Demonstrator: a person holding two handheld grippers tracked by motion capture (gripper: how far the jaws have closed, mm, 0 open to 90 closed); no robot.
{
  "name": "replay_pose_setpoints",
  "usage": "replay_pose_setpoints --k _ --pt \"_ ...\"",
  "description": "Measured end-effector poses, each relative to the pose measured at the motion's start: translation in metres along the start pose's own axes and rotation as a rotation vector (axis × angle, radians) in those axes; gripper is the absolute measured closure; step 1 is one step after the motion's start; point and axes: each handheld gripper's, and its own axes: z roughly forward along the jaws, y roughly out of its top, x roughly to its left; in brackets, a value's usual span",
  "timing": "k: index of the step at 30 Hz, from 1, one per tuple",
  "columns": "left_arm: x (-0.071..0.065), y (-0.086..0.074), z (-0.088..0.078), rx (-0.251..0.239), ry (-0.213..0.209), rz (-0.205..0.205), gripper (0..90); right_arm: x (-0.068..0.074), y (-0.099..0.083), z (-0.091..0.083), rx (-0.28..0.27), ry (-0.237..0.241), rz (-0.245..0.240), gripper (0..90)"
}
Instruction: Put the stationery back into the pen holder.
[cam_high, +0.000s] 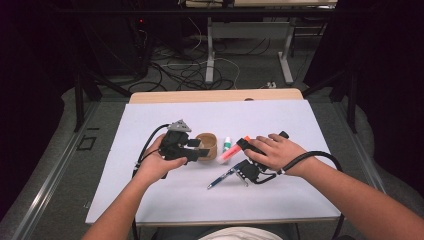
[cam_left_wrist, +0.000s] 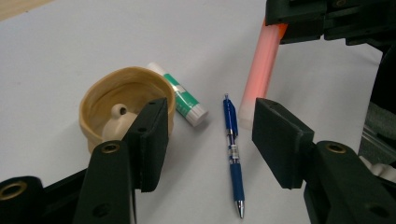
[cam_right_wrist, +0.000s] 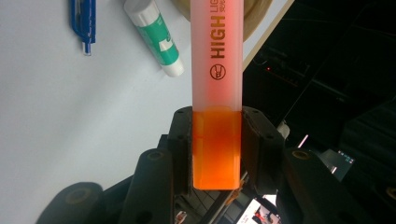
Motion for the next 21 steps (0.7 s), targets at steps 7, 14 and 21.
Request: replay_pose_setpoints --k 7,14,21 --pt "-0.004 0.004 0.011 0.054 -0.026 0.012 51.1 0.0 0.007 -0.002 -0.008 -0.017 -0.038 66.8" --pt "-0.009 0.009 0.02 0.085 -0.049 0.027 54.7 0.0 0.014 -0.004 -0.024 -0.032 -0.092 66.7" --pt "-0.016 0.018 0.029 0.152 -0.077 0.059 58.7 -0.001 0.019 -0.005 -0.034 -0.044 -0.115 66.7"
